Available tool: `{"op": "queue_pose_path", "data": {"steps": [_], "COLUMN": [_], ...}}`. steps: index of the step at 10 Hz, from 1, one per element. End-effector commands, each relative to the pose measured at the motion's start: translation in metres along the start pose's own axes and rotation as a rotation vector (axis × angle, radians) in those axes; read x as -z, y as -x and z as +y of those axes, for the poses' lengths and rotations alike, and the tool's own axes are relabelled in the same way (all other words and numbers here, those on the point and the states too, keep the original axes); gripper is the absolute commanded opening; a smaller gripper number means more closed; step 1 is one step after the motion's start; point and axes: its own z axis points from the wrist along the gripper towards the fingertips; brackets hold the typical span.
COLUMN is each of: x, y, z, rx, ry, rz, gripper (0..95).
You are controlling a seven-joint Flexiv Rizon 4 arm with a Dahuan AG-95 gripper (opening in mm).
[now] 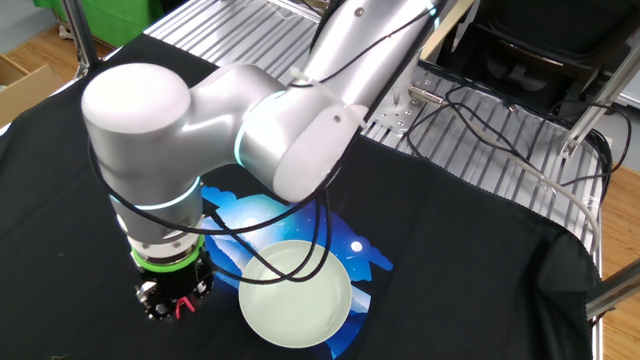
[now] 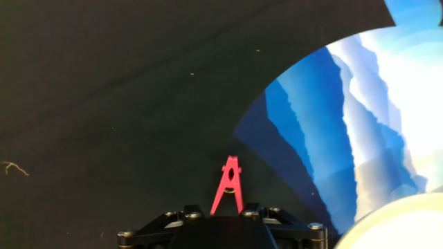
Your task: Use a clamp
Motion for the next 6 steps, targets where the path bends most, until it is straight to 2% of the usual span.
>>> {"op": "queue_pose_path", "data": {"steps": [1,6], "x": [-0.0001,-0.0067], "y": [-0.0002,0.0003], "z": [-0.0014,-0.0023], "rx": [-0.028,-0.063], "ry": [0.002,0.007], "rz": [-0.001,-0.009], "gripper": [38.0,38.0]}}
